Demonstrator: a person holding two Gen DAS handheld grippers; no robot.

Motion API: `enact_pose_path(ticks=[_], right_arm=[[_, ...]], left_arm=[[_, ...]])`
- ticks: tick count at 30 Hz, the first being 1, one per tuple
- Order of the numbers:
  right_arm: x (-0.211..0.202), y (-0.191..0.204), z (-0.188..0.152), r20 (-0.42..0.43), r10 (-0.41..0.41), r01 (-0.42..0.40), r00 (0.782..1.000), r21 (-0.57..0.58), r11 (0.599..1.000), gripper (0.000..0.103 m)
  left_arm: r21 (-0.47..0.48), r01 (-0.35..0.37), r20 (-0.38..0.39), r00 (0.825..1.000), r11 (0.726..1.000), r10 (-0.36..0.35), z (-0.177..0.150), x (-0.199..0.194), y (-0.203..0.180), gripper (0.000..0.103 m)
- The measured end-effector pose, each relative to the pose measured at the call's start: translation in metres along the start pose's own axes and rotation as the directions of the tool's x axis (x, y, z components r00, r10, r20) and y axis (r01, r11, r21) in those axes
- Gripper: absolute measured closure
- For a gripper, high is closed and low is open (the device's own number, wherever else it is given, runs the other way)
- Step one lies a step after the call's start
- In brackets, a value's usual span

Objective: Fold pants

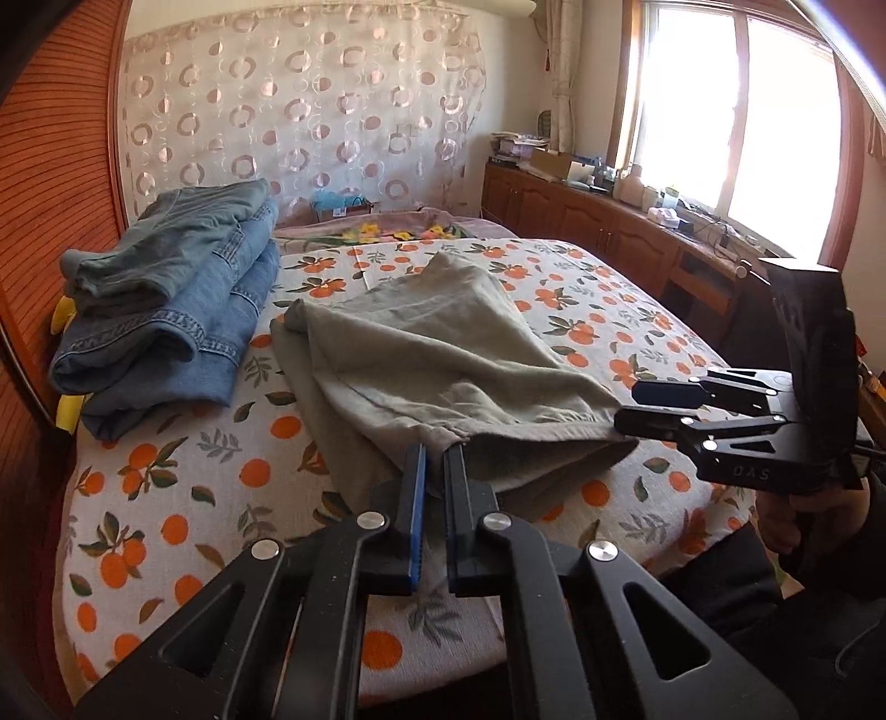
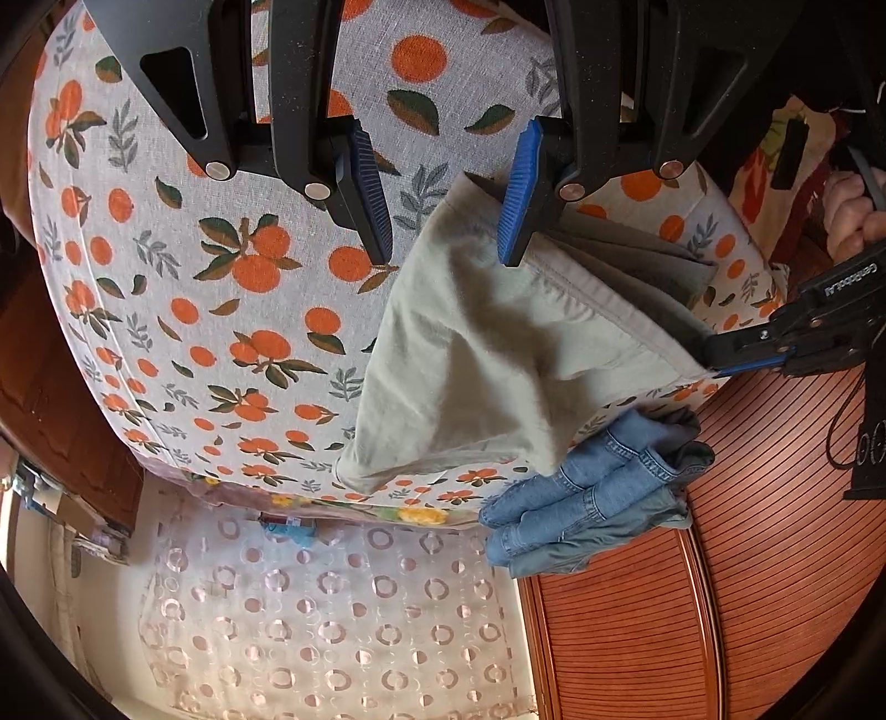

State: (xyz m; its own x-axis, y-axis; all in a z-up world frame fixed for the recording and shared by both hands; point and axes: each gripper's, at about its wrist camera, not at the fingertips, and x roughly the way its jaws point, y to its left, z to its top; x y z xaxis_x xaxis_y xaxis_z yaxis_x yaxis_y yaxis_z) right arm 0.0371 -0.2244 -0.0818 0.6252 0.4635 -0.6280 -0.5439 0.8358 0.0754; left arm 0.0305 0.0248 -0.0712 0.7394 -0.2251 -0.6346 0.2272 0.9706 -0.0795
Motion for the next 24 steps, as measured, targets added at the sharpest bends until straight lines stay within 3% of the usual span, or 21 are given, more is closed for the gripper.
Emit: enact_pose_path(ticks=[4, 7, 11, 24], right_arm=[[-0.004, 0.001, -0.003, 0.005, 0.007, -0.007, 1.0, 0.007, 1.0, 0.062], [-0.003, 0.002, -0.004, 0.001, 0.012, -0.012, 1.0, 0.01, 1.0, 0.062], [-0.005, 0.003, -0.004, 0.003, 0.014, -0.014, 1.0, 0.009, 1.0, 0.062], [-0.001, 0.007, 0.001, 0.013, 0.019, -0.019, 1.0, 0.003, 1.0, 0.062]], left_arm=[[-0.012, -0.024, -0.012, 1.0, 1.0, 0.024, -0.013, -0.014, 0.002, 0.096], [-0.013, -0.061, -0.059, 0.996, 0.998, 0.06, -0.025, -0.007, 0.004, 0.096], [-0.033, -0.059, -0.093, 0.994, 0.998, 0.056, -0.036, 0.001, 0.008, 0.096], [-0.063, -0.066, -0.029, 0.998, 0.996, 0.064, -0.026, -0.023, 0.015, 0.096]])
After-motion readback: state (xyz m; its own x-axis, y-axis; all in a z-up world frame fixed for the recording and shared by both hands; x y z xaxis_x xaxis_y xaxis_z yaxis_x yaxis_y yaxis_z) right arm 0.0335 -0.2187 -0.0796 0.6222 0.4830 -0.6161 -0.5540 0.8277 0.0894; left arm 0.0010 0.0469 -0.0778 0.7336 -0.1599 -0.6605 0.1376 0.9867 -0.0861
